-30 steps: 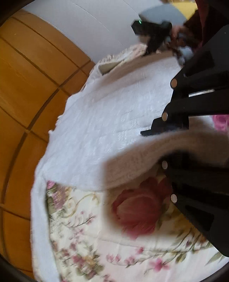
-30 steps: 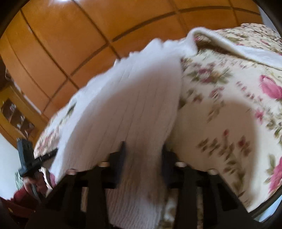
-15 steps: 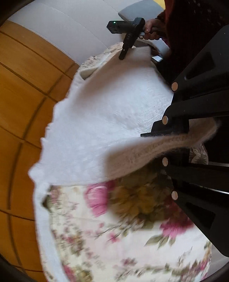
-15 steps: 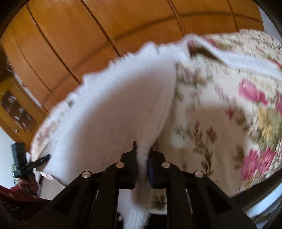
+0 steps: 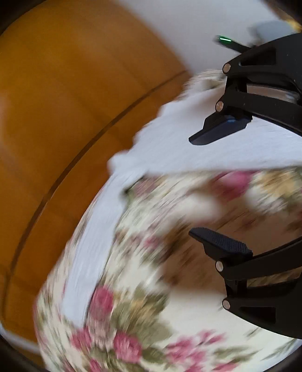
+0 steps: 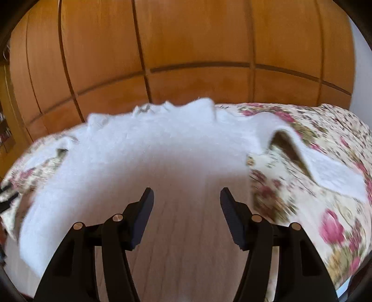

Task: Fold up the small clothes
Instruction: 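Carry the held sleeve across the cardigan body and open the left gripper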

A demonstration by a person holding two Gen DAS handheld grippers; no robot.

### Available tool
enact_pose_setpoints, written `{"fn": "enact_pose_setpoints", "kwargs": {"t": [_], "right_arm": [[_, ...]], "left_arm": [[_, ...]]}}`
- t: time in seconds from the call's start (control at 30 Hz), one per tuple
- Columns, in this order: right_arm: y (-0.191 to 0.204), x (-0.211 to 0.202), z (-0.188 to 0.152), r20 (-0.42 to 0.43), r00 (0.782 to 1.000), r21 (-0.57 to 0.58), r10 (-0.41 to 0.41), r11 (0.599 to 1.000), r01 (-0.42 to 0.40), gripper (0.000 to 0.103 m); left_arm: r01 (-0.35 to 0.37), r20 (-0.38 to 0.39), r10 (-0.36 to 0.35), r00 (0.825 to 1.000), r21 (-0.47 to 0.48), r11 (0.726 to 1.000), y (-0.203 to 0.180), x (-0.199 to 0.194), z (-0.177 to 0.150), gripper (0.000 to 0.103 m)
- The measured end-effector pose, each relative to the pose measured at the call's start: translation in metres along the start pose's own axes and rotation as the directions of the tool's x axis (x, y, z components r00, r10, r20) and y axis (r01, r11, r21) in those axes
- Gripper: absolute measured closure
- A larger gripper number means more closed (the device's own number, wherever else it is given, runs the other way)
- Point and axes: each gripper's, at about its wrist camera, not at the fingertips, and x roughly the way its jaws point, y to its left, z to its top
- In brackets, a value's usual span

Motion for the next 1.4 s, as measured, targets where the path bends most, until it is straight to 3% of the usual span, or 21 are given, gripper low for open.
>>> {"fn": "enact_pose_setpoints", "kwargs": {"t": [0.13, 0.3, 0.43, 0.5, 0.57, 0.6, 0.63, 0.67, 0.7, 0.73, 0.8, 0.87, 1.03, 1.13, 1.23, 1.33, 1.4], "right_arm": [[0.008, 0.045, 0.014, -0.028, 0.997, 0.001, -0.078, 0.997, 0.078, 0.043], [0.001, 0.075, 0.004, -0.075, 0.983, 0.01, -0.166, 0.986, 0.168, 0.038], [0.008, 0.076, 0.002, -0.058, 0.977, -0.025, -0.207, 0.978, 0.206, 0.034], [0.007, 0.078, 0.002, -0.062, 0.977, -0.021, -0.204, 0.979, 0.203, 0.034], [0.005, 0.078, 0.002, -0.064, 0.979, -0.007, -0.193, 0.981, 0.193, 0.033], [0.004, 0.078, 0.002, -0.063, 0.98, -0.001, -0.188, 0.982, 0.189, 0.033], [0.004, 0.078, 0.001, -0.063, 0.98, 0.002, -0.186, 0.982, 0.187, 0.033], [0.004, 0.078, 0.002, -0.064, 0.98, 0.002, -0.186, 0.982, 0.187, 0.032], [0.005, 0.079, 0.002, -0.064, 0.98, 0.001, -0.187, 0.982, 0.188, 0.032], [0.005, 0.078, 0.002, -0.064, 0.98, 0.001, -0.188, 0.982, 0.188, 0.032], [0.005, 0.078, 0.001, -0.065, 0.98, 0.003, -0.186, 0.982, 0.186, 0.032], [0.005, 0.079, 0.001, -0.065, 0.981, 0.006, -0.183, 0.983, 0.184, 0.032], [0.004, 0.08, 0.001, -0.061, 0.981, 0.006, -0.184, 0.983, 0.185, 0.032], [0.004, 0.08, 0.001, -0.061, 0.981, 0.006, -0.184, 0.983, 0.184, 0.032], [0.004, 0.081, 0.001, -0.061, 0.981, 0.006, -0.184, 0.983, 0.184, 0.032], [0.004, 0.081, 0.001, -0.06, 0.981, 0.005, -0.185, 0.983, 0.186, 0.032], [0.003, 0.081, 0.001, -0.061, 0.981, 0.007, -0.183, 0.983, 0.184, 0.032]], "left_arm": [[-0.051, 0.086, 0.067, 0.994, -0.171, 0.984, 0.03, 0.011, 0.045, 0.03], [-0.108, 0.176, 0.157, 0.972, -0.261, 0.959, 0.059, 0.022, 0.086, 0.019], [-0.099, 0.175, 0.184, 0.967, -0.408, 0.908, 0.093, 0.047, 0.11, 0.019], [-0.089, 0.214, 0.199, 0.956, -0.435, 0.896, 0.106, 0.049, 0.116, 0.019], [-0.097, 0.24, 0.214, 0.947, -0.421, 0.902, 0.107, 0.055, 0.126, 0.019], [-0.102, 0.238, 0.217, 0.947, -0.417, 0.903, 0.109, 0.059, 0.13, 0.028], [-0.117, 0.225, 0.229, 0.947, -0.421, 0.899, 0.112, 0.064, 0.134, 0.049], [-0.133, 0.2, 0.238, 0.95, -0.43, 0.893, 0.117, 0.068, 0.135, 0.061], [-0.14, 0.174, 0.237, 0.956, -0.441, 0.887, 0.122, 0.071, 0.136, 0.088], [-0.136, 0.157, 0.226, 0.961, -0.445, 0.885, 0.126, 0.071, 0.136, 0.097], [-0.137, 0.174, 0.225, 0.959, -0.412, 0.901, 0.124, 0.06, 0.141, 0.097], [-0.147, 0.223, 0.238, 0.945, -0.362, 0.92, 0.119, 0.042, 0.152, 0.097], [-0.235, 0.256, 0.319, 0.913, -0.309, 0.921, 0.124, 0.016, 0.172, 0.097], [-0.284, 0.198, 0.345, 0.918, -0.282, 0.917, 0.123, 0.024, 0.17, 0.097], [-0.268, 0.202, 0.343, 0.917, -0.323, 0.908, 0.116, 0.027, 0.161, 0.097], [-0.277, 0.27, 0.384, 0.883, -0.361, 0.89, 0.091, 0.023, 0.149, 0.097], [-0.315, 0.329, 0.419, 0.846, -0.324, 0.892, 0.059, 0.025, 0.149, 0.097]]}}
